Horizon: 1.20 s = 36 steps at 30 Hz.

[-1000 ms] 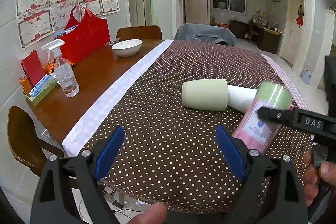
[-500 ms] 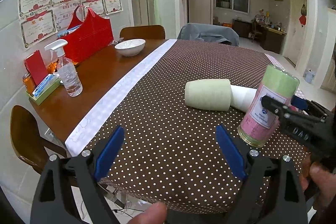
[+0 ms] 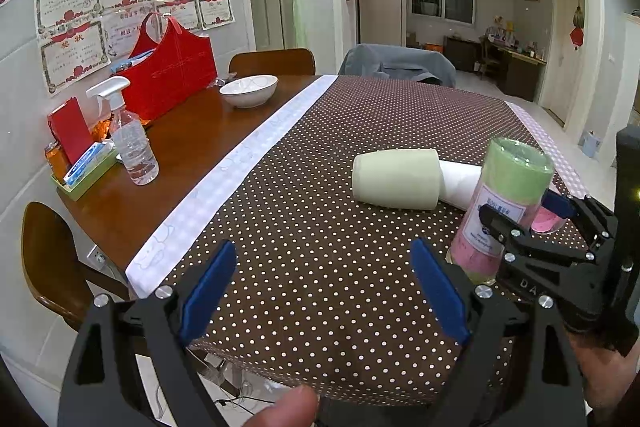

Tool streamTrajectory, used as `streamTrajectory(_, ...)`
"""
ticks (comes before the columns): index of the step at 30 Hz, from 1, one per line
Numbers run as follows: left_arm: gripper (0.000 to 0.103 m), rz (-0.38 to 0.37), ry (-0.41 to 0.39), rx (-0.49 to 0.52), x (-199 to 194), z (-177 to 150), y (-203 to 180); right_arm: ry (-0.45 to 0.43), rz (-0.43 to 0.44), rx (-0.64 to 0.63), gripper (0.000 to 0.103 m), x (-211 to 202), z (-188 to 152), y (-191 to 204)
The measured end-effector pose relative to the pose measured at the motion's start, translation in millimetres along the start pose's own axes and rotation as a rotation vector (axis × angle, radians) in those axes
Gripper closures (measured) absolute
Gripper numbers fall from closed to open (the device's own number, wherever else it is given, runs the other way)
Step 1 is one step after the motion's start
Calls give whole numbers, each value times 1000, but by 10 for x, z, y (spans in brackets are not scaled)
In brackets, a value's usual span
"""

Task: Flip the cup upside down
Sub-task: 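Open the right gripper and pull it back from the standing jar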

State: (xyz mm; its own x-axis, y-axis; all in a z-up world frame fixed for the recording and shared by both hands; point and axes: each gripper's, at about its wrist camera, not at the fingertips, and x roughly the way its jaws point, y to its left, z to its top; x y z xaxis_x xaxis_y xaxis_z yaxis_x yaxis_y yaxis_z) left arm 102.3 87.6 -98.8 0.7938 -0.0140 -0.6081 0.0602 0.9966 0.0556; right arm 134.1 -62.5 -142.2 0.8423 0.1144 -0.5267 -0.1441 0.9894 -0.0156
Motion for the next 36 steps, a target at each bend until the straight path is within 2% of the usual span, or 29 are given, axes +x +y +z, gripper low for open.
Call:
streamTrajectory(10, 16, 7, -5, 13, -18, 5, -58, 9, -29, -40, 31, -7, -148, 74)
streamTrajectory(12, 16, 8, -6, 16, -29, 7, -71, 6, -30, -27, 16, -36, -166, 61)
streamTrajectory(15, 16, 9, -16, 22, -63, 16, -94, -2, -1, 8, 6, -112, -168, 30)
streamTrajectory(25, 16, 10, -66, 45, -289, 88, -201, -33, 73, 110, 6, -430, -56, -98)
streamTrajectory(36, 16, 2, -148, 74, -675, 181, -377, -102, 59, 192, 6, -880, 146, -311)
